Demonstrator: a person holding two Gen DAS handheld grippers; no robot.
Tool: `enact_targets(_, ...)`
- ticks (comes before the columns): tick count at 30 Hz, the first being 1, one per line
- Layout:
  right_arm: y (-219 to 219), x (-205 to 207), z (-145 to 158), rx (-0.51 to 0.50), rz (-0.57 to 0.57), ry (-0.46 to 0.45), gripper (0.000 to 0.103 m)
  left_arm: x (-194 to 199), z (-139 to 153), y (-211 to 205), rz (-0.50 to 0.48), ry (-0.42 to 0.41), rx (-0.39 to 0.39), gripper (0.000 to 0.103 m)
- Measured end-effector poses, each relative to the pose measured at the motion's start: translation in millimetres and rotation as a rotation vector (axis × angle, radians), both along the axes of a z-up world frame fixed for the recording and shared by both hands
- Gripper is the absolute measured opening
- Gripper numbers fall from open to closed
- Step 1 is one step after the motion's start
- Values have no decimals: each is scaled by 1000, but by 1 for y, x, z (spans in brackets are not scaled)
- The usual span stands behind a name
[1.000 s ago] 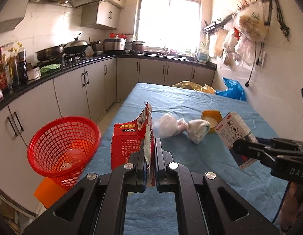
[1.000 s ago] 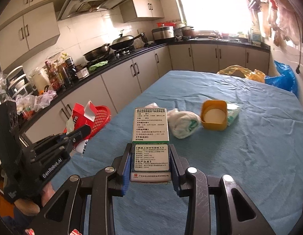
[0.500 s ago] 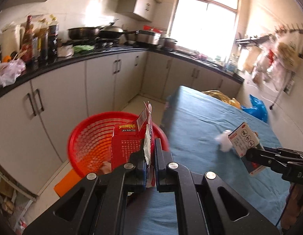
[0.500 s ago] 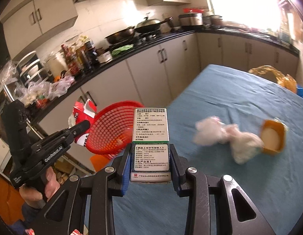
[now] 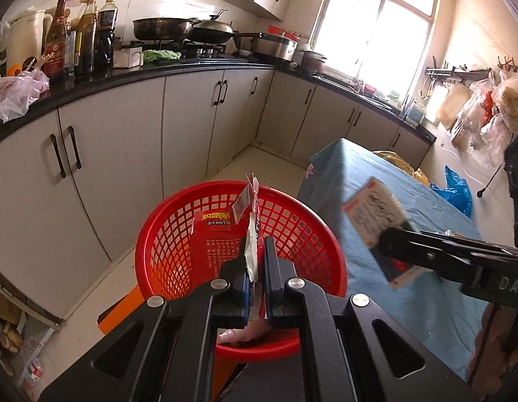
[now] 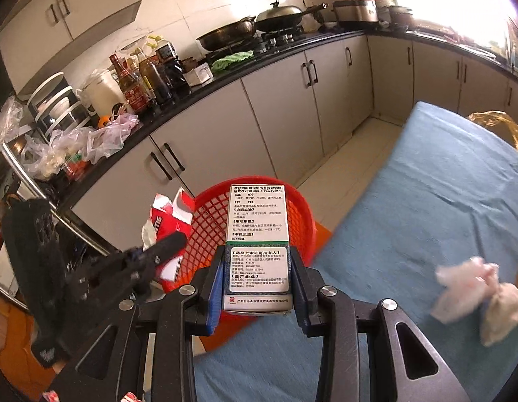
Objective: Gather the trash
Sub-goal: 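Carry both boxes over the red basket and open both tools, then move both tools back over the table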
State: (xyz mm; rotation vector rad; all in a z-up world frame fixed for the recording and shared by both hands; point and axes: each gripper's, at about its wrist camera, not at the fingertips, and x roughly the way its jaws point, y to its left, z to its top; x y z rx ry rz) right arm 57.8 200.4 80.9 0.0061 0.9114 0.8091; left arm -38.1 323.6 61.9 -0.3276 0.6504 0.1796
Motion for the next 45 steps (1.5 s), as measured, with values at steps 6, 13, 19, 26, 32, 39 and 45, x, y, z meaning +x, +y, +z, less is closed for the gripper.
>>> enact_targets(6, 1, 6, 2, 22, -6, -20, 45, 2, -1, 5, 19, -7, -21, 36)
enact_targets(13, -62, -12, 12, 22, -66, -66, 46, -14, 4, -13, -8, -30, -31, 44)
enact_targets(19, -144, -20, 18, 47, -178, -94, 50, -21, 8, -57, -92, -32, -4, 54)
enact_targets(26, -239, -16, 20, 84, -343, -105, 50, -13, 12, -123, -214, -5, 43, 55)
enact_targets(32, -310, 0, 6, 128, -483, -74, 51, -1, 12, -180, -327, 36, 90, 59)
enact_targets(39, -371, 14, -17, 245, -623, 42, 51, 38, 14, -257, -470, 68, 185, 73)
enact_targets(45, -392, 15, -17, 308, -681, 71, 51, 88, -4, -308, -506, 140, 275, 74)
